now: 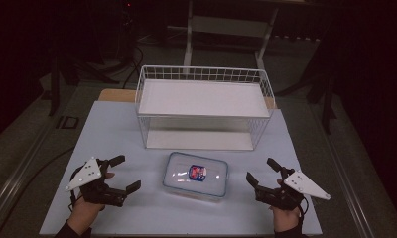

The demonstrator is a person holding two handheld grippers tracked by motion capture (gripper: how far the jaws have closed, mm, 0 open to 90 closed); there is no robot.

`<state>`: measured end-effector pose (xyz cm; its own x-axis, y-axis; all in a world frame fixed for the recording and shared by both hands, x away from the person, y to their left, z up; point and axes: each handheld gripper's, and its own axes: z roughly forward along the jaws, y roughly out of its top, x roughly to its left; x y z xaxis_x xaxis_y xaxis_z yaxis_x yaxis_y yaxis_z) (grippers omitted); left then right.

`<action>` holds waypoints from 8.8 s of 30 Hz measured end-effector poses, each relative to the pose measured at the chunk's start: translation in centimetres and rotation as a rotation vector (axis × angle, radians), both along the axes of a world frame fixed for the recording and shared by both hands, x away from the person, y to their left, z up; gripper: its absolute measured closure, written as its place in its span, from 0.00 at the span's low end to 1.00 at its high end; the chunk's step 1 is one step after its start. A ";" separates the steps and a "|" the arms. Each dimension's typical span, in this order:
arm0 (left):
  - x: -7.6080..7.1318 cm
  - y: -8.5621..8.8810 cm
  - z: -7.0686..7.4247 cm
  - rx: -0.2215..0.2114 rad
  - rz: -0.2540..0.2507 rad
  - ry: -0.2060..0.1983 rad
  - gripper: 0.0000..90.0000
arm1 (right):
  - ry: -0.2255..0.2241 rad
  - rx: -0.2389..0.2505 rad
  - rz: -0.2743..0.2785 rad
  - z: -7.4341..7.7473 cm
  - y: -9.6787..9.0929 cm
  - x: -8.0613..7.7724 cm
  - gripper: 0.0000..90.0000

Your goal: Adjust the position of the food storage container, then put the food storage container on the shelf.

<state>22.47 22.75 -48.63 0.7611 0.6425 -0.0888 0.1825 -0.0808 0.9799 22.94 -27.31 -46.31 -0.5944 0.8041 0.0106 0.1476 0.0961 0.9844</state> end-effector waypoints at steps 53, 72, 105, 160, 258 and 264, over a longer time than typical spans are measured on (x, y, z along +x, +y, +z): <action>0.0 -1.4 -0.4 0.012 -0.061 0.017 0.00 | 0.365 -0.281 0.417 -4.7 10.7 -0.8 1.00; 0.1 -1.6 -0.6 0.020 -0.068 0.025 0.00 | 0.355 -0.284 0.383 -4.5 10.7 0.8 1.00; 0.2 -1.9 -0.4 0.035 -0.066 0.042 0.00 | 0.308 -0.247 0.394 -4.0 11.6 2.8 0.98; 10.1 -8.0 0.2 0.001 0.001 0.599 0.00 | 0.101 -0.099 0.228 1.2 3.9 2.6 0.12; 8.9 -7.4 -0.8 -0.062 -0.168 0.707 0.64 | 0.776 0.159 0.364 -2.8 1.8 9.9 0.55; 9.9 -8.0 -0.2 -0.068 -0.157 0.660 0.64 | 0.716 0.157 0.344 -1.5 1.5 10.7 0.55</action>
<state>32.38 14.79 -48.82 0.6173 0.5059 -0.6025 0.7349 -0.0975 0.6711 33.69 -25.79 -47.83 -0.6145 0.5350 0.5798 0.7345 0.1197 0.6680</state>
